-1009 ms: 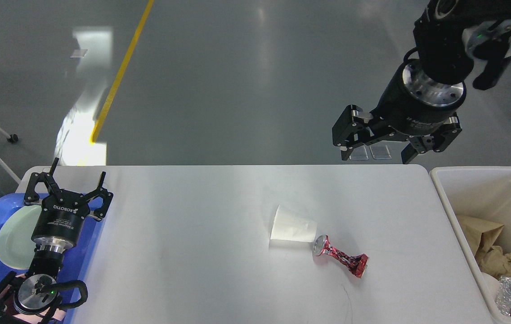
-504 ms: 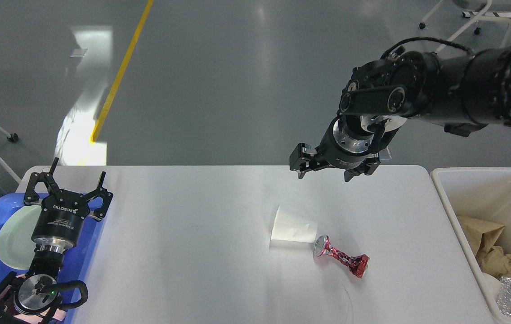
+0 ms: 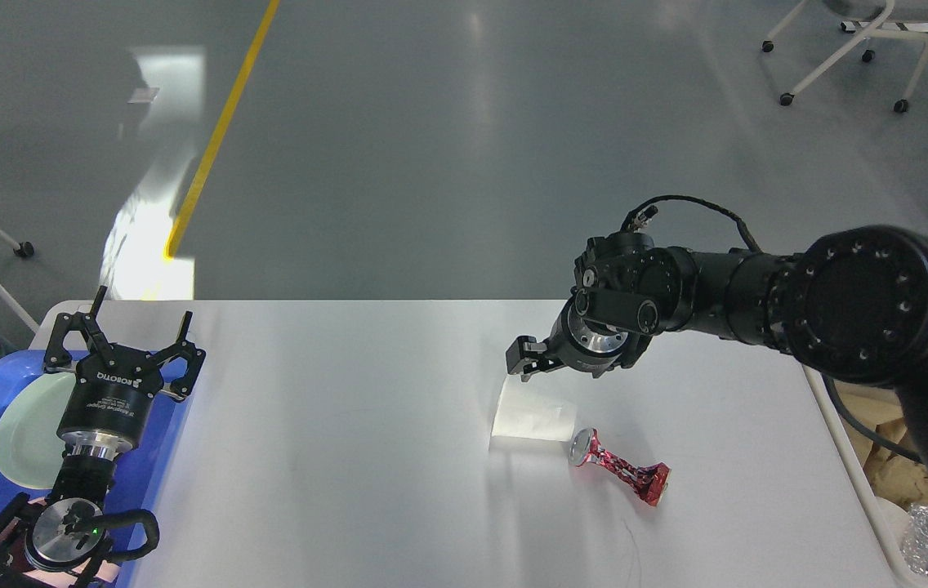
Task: Tidy desktop
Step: 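Lower the right gripper and grasp the folded white paper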
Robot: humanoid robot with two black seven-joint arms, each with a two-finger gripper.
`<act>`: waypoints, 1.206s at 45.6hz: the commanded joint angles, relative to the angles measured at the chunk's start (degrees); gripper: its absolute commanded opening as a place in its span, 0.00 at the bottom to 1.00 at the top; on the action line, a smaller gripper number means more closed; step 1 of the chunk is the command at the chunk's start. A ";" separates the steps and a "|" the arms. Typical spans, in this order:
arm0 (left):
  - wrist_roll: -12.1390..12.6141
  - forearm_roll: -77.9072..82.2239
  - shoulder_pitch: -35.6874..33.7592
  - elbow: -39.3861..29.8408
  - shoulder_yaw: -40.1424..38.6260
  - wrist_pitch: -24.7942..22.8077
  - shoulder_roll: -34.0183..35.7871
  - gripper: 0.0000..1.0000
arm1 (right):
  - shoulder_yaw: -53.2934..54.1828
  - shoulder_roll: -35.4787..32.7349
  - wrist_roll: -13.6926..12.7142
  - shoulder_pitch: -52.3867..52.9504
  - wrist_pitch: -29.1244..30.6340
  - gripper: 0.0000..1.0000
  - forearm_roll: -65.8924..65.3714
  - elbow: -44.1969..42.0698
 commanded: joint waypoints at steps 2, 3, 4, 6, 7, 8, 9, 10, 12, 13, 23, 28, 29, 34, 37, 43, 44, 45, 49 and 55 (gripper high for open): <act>0.00 0.00 0.00 -0.01 0.00 -0.02 0.08 0.97 | 0.10 0.18 -0.01 -1.72 -2.50 1.00 -0.06 -0.83; 0.00 0.00 0.00 -0.01 0.00 -0.02 -0.01 0.97 | 0.10 0.10 -0.01 -1.72 -2.59 1.00 -0.06 -0.83; 0.00 0.00 0.00 -0.01 0.00 -0.02 -0.01 0.97 | 0.10 0.18 -0.01 -1.72 -2.60 1.00 -0.06 -0.74; 0.00 0.00 0.00 -0.01 0.00 -0.02 -0.01 0.97 | 0.10 0.09 -0.01 -1.63 -2.51 1.00 -0.06 -0.39; 0.00 0.00 0.00 -0.01 0.00 -0.02 -0.01 0.97 | 0.10 0.09 -0.01 -1.46 -2.51 1.00 -0.06 -0.22; 0.00 0.00 0.00 -0.01 0.00 -0.02 0.08 0.97 | 0.10 0.09 -0.01 -1.37 -2.51 1.00 -0.15 0.05; 0.00 0.00 0.00 -0.01 0.00 -0.02 -0.01 0.97 | 0.10 0.09 0.08 -1.28 -2.51 1.00 -0.23 0.05; 0.00 0.00 0.00 -0.01 0.00 -0.02 -0.01 0.97 | 0.10 0.09 0.16 -1.28 -2.51 1.00 -0.58 0.14; 0.00 0.00 0.00 -0.01 0.00 0.07 -0.01 0.97 | 0.19 0.09 0.69 -1.19 -2.51 0.99 -2.16 0.22; 0.00 0.00 0.00 -0.01 0.00 -0.02 -0.01 0.97 | 0.28 0.18 1.39 -1.28 -2.51 0.99 -3.39 0.31; 0.00 0.00 0.00 0.07 0.00 -0.02 -0.01 0.97 | 1.59 0.27 18.96 -1.54 -4.70 0.97 -24.38 0.66; 0.00 0.00 -0.09 -0.01 0.00 0.07 -0.01 0.97 | 1.77 0.97 25.82 -2.24 -8.91 0.98 -34.40 0.67; 0.00 0.00 0.00 -0.01 0.00 0.07 -0.01 0.97 | 1.77 1.32 26.70 -2.51 -9.79 0.98 -36.17 0.66; 0.00 0.00 -0.09 -0.01 0.00 -0.02 -0.01 0.97 | 1.68 1.85 28.55 -3.30 -11.03 0.98 -45.22 0.67; 0.00 0.00 0.00 -0.01 0.00 -0.02 -0.01 0.97 | 1.59 2.29 28.47 -4.53 -11.30 0.98 -50.23 0.66; 0.00 0.00 0.00 -0.01 0.00 -0.02 -0.01 0.97 | 0.45 3.17 28.29 -6.29 -12.87 0.98 -54.81 -0.39; 0.00 0.00 0.00 -0.01 0.00 -0.02 -0.01 0.97 | 0.10 3.17 28.29 -6.29 -13.40 0.98 -54.90 -0.39; 0.00 0.00 0.00 -0.01 0.00 -0.02 -0.01 0.97 | -0.42 3.17 28.29 -6.38 -13.93 0.98 -54.99 -0.39; 0.00 0.00 0.00 0.07 0.00 -0.02 -0.01 0.97 | -4.02 3.08 28.03 -6.73 -16.30 0.98 -54.90 -1.00; 0.00 0.00 -0.09 -0.01 0.00 -0.02 -0.01 0.97 | -6.23 3.26 27.41 -8.31 -18.06 0.98 -54.90 -3.46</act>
